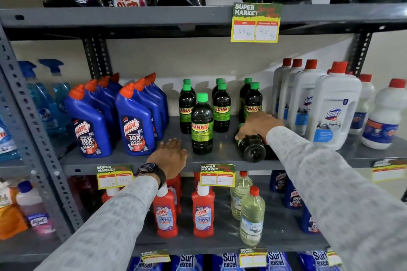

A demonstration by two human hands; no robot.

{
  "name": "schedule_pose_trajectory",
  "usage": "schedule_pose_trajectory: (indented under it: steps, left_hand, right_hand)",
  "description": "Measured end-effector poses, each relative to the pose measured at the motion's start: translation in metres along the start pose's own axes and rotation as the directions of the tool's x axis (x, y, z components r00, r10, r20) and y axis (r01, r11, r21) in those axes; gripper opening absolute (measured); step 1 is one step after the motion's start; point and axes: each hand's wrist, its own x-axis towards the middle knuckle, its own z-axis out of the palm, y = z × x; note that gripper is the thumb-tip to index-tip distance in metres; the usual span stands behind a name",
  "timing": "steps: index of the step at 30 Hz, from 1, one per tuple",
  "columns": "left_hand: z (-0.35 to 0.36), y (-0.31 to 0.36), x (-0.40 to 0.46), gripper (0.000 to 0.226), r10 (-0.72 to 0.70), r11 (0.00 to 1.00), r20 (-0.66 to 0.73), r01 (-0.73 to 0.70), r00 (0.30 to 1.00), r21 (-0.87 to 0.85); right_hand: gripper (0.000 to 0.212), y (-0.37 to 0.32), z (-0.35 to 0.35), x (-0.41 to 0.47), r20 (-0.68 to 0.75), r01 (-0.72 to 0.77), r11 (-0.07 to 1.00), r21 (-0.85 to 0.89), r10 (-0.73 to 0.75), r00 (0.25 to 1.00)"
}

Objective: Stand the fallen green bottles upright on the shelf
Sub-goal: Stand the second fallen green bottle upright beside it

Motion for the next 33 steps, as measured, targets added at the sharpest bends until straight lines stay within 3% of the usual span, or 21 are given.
schedule_pose_trajectory:
  steps: [7,11,13,16,19,23,33]
  left_hand:
    - [0.003,-0.002,0.002,0.060,-0.005,0.996,0.001,0.005,1.000,-0.090]
    - [0.004,-0.002,0.002,0.061,-0.013,0.991,-0.003,0.012,1.000,-0.131]
    - [0.005,-0.004,0.004,0.061,-0.002,0.993,0.000,0.002,1.000,-0.114]
    - [0.009,-0.006,0.007,0.062,0.016,0.998,0.016,-0.015,1.000,-0.066]
    - [0.011,-0.007,0.010,0.063,-0.002,0.994,0.019,0.004,1.000,-0.109]
    - [0.015,-0.007,0.012,0.062,-0.019,0.985,-0.007,0.018,1.000,-0.170]
    - [0.021,-0.010,0.016,0.065,-0.018,0.986,-0.023,0.014,1.000,-0.165]
  right_hand:
    - [0.054,0.003,0.015,0.001,0.032,-0.018,0.985,0.172,0.013,0.999]
    - [0.049,0.013,0.002,0.003,0.059,-0.030,0.909,0.416,0.006,0.998]
    - [0.057,0.016,-0.003,0.003,-0.015,0.004,0.815,0.579,0.005,1.000]
    - [0.073,0.013,0.001,-0.005,-0.244,0.164,0.637,0.754,0.040,0.969]
    - [0.077,0.007,0.022,-0.019,-0.445,0.339,0.566,0.751,0.055,0.894]
    - [0.075,0.005,0.059,-0.026,-0.576,0.456,0.540,0.708,0.067,0.815]
    - [0.084,0.010,0.091,-0.017,-0.608,0.470,0.625,0.624,0.009,0.794]
